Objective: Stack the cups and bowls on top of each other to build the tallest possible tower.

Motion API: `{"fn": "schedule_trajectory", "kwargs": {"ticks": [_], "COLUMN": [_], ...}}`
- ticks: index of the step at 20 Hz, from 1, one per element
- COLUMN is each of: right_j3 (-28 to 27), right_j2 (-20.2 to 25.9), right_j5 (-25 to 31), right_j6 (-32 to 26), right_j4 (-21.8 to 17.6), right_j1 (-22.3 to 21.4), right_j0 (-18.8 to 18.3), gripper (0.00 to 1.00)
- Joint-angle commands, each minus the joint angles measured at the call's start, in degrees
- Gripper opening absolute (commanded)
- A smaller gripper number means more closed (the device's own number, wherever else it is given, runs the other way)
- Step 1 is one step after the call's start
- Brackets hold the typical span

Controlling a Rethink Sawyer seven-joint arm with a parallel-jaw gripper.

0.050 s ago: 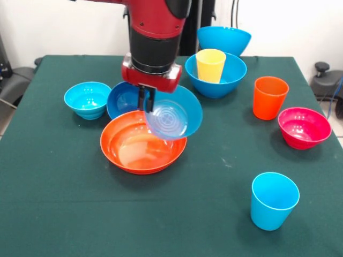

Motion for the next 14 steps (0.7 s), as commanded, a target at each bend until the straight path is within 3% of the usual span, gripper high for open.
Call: {"fn": "schedule_trajectory", "kwargs": {"ticks": [1,14], "right_j3": [3.81,3.09], "right_j2": [4.88,3.64], "right_j5": [-5.97,-9.85], "right_j6": [-12.94,-7.29], "right_j4": [-6.7,-8.63], "right_j1": [1.6,4.03], "right_j0": [-0.62,1.61], "gripper": [0.0,0.0]}}
